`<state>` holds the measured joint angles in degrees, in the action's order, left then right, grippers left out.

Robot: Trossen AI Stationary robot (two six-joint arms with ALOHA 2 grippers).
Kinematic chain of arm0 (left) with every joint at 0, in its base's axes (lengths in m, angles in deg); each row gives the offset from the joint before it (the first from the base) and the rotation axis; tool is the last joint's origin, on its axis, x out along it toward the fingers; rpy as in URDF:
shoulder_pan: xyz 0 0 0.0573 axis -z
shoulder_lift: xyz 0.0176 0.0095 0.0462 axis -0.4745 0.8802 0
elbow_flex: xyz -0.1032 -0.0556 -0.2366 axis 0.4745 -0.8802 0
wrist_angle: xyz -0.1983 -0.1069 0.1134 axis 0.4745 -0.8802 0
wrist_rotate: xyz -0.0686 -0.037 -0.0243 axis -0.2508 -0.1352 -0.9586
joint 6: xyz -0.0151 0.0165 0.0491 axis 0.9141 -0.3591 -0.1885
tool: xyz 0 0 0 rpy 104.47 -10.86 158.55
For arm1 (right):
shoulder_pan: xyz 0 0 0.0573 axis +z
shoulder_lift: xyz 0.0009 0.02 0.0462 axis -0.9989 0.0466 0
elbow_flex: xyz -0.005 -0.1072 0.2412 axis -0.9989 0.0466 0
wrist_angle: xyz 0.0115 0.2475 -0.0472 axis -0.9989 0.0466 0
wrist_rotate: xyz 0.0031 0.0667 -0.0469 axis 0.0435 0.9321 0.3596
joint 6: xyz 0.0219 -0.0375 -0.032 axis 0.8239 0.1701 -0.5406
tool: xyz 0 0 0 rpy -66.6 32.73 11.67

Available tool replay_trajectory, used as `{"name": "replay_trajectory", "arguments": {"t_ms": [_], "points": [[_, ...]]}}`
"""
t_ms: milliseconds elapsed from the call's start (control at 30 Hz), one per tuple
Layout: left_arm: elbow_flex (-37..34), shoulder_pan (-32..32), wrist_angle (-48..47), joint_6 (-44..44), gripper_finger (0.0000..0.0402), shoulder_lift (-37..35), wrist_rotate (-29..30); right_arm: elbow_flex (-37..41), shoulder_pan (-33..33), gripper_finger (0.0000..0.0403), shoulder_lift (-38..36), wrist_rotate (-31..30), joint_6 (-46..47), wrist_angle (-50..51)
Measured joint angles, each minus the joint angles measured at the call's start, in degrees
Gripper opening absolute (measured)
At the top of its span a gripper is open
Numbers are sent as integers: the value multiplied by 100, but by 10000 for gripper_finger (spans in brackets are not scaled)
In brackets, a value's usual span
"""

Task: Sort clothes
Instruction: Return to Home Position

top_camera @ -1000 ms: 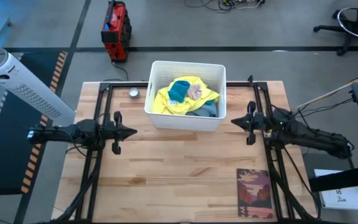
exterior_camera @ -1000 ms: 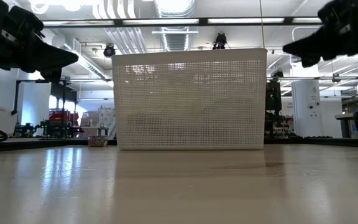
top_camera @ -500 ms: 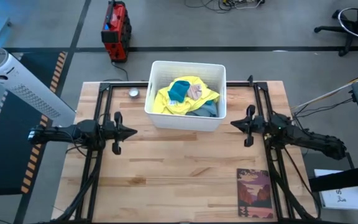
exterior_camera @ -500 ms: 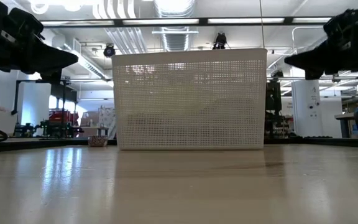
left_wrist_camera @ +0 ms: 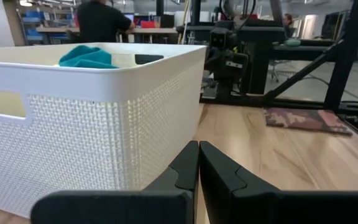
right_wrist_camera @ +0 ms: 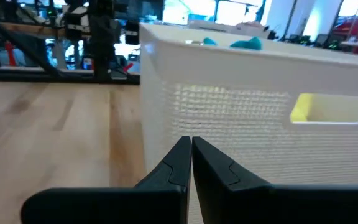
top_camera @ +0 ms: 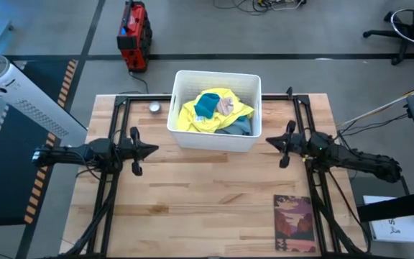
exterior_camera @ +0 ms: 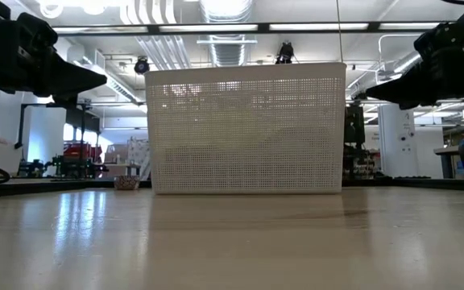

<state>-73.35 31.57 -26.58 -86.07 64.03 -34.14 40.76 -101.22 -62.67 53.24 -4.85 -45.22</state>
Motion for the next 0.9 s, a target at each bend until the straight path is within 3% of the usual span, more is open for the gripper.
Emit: {"name": "replay_trajectory", "arguments": {"t_ms": [733, 900], "points": [[-2, 0, -2, -422, 0, 24, 4, 6, 13, 0, -314, -532, -594, -448], [10, 0, -15, -387, 0, 76, 2, 8, 13, 0, -280, -502, -75, -247]]}}
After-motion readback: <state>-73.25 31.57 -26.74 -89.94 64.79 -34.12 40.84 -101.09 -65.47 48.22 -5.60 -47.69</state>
